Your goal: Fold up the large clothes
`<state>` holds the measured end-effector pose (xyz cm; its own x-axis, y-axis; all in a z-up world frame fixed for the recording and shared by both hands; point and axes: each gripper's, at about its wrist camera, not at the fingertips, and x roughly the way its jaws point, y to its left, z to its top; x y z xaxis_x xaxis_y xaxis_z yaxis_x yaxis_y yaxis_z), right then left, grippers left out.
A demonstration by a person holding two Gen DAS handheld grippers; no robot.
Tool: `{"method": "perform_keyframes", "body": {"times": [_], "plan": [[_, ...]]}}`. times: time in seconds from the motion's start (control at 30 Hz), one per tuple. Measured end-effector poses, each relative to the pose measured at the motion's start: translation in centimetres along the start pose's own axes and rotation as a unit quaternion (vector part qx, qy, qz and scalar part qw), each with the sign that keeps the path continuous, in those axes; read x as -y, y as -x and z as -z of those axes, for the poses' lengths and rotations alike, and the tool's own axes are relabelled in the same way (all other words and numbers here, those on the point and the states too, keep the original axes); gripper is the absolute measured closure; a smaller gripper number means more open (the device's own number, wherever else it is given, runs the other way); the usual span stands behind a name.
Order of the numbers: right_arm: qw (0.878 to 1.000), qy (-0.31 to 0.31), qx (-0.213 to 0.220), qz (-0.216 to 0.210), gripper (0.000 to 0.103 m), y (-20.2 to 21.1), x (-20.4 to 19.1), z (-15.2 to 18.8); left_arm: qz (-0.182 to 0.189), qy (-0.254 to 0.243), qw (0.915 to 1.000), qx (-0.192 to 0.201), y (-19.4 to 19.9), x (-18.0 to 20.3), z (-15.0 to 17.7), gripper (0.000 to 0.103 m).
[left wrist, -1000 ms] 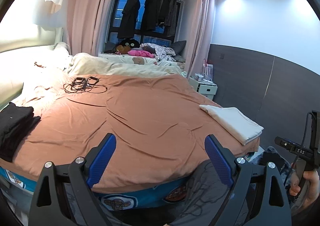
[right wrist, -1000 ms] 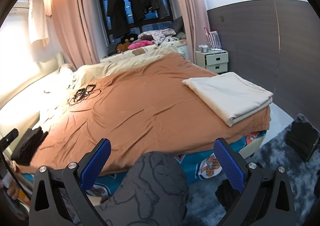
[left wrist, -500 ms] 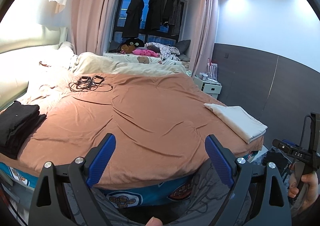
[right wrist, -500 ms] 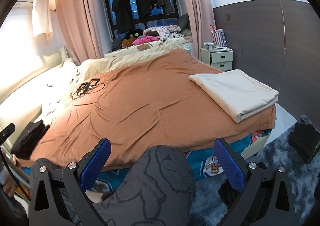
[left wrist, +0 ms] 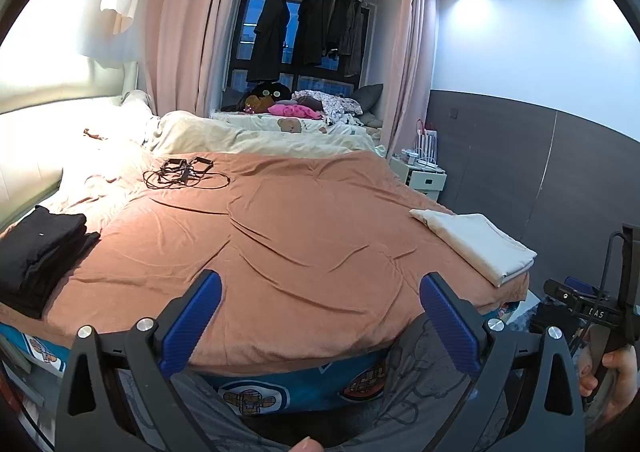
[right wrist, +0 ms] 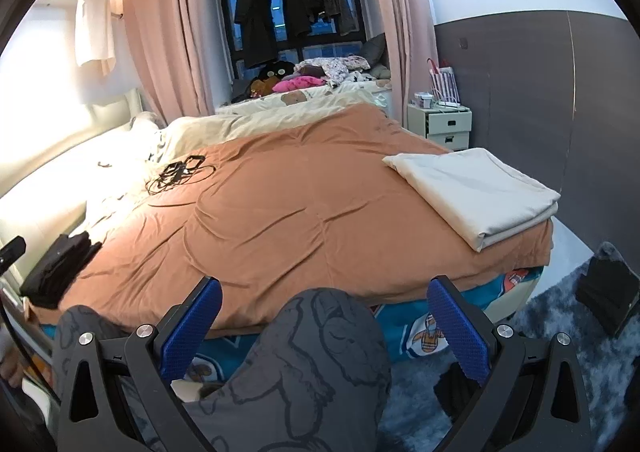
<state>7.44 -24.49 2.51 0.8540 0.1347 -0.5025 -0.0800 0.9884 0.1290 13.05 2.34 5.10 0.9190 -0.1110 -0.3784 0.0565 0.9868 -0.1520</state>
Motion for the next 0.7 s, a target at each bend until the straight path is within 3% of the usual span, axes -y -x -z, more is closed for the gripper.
{"method": "perform_keyframes", "body": {"times": [0.7], "plan": [[1.0,0.005,0.008,0.0,0.0,1.4,-0.4,0.2,-0.009,-0.003,0.9999,0.007,1.3,0.5,0.3,0.0]]}}
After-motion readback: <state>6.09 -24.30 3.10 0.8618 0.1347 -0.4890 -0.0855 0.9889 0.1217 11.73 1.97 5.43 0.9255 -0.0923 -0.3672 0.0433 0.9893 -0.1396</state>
